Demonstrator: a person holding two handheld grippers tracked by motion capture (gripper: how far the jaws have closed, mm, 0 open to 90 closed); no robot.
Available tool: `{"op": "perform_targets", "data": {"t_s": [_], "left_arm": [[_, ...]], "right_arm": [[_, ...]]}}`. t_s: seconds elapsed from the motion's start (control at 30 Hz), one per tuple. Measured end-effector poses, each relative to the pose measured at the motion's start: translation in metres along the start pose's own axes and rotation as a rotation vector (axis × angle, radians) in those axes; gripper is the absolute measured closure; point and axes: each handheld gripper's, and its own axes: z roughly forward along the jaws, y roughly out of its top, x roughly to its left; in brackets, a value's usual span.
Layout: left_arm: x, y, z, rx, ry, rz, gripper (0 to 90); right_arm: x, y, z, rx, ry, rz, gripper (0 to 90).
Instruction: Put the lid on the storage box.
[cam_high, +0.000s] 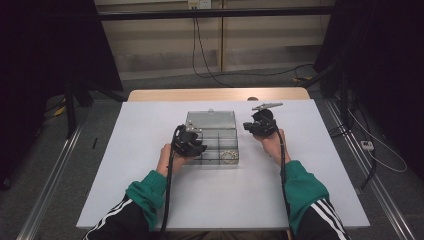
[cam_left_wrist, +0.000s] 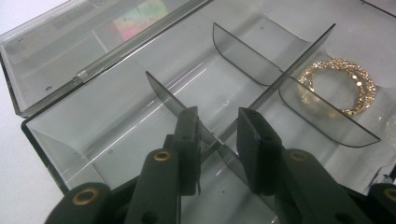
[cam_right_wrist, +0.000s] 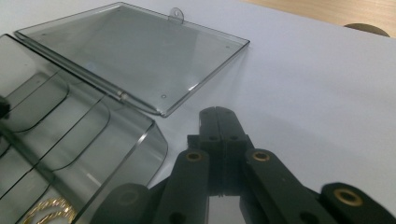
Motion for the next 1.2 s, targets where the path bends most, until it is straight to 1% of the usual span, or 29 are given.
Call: {"op": "perform_targets", "data": {"t_s": [0.07, 0.1, 0.13, 0.2, 0.23, 0.27, 0.3, 0.33, 0.37, 0.47, 0.63, 0.7, 0.87, 0.97, 1.03, 1.1, 1.2], "left_arm": [[0.0, 0.0, 0.0, 0.0, -0.001, 0.0, 70.0], [0.0, 0.0, 0.0, 0.0, 0.0, 0.001, 70.1], [0.0, 0.0, 0.0, 0.0, 0.0, 0.0, 70.1], [0.0, 0.0, 0.0, -0.001, 0.0, 0.0, 70.1], [0.0, 0.0, 0.0, -0.001, 0.0, 0.0, 70.0], [0.0, 0.0, 0.0, 0.0, 0.0, 0.0, 70.0], [0.0, 0.0, 0.0, 0.0, -0.001, 0.0, 70.1], [0.0, 0.0, 0.0, -0.001, -0.001, 0.0, 70.0], [0.0, 0.0, 0.0, 0.0, 0.0, 0.0, 70.1], [0.0, 0.0, 0.0, 0.0, -0.001, 0.0, 70.1], [0.0, 0.0, 0.0, -0.002, -0.002, 0.0, 70.1], [0.0, 0.0, 0.0, -0.001, -0.001, 0.001, 70.1], [0.0, 0.0, 0.0, -0.002, -0.003, 0.0, 70.1], [0.001, 0.0, 0.0, -0.003, -0.003, 0.001, 70.2], [0.001, 0.0, 0.0, -0.003, -0.004, 0.001, 70.2], [0.001, 0.0, 0.0, -0.003, -0.003, 0.001, 70.2], [0.001, 0.0, 0.0, -0.003, -0.004, 0.001, 70.2]], "right_arm": [[0.0, 0.002, 0.007, 0.023, 0.002, 0.006, 90.0], [0.001, 0.003, 0.011, 0.03, -0.007, 0.008, 90.0], [0.001, 0.004, 0.015, 0.036, -0.003, 0.018, 90.0], [0.001, 0.005, 0.022, 0.043, -0.009, 0.022, 90.0], [0.001, 0.006, 0.026, 0.053, -0.003, 0.024, 90.0], [0.001, 0.006, 0.029, 0.068, -0.003, 0.037, 90.0], [0.001, 0.006, 0.033, 0.076, -0.007, 0.039, 90.0], [0.001, 0.006, 0.036, 0.08, -0.006, 0.052, 90.0], [0.0, 0.006, 0.038, 0.081, -0.006, 0.055, 90.0], [-0.001, 0.008, 0.043, 0.066, 0.0, 0.074, 90.0], [0.002, 0.008, 0.051, 0.077, 0.001, 0.059, 90.0], [0.001, 0.009, 0.052, 0.074, 0.004, 0.076, 90.0], [0.0, 0.012, 0.056, 0.07, -0.01, 0.09, 90.0], [-0.002, 0.012, 0.058, 0.059, -0.008, 0.106, 90.0], [-0.001, 0.014, 0.057, 0.046, -0.026, 0.095, 90.0], [-0.002, 0.016, 0.055, 0.025, -0.023, 0.1, 90.0], [-0.002, 0.02, 0.051, 0.007, -0.031, 0.077, 90.0]]}}
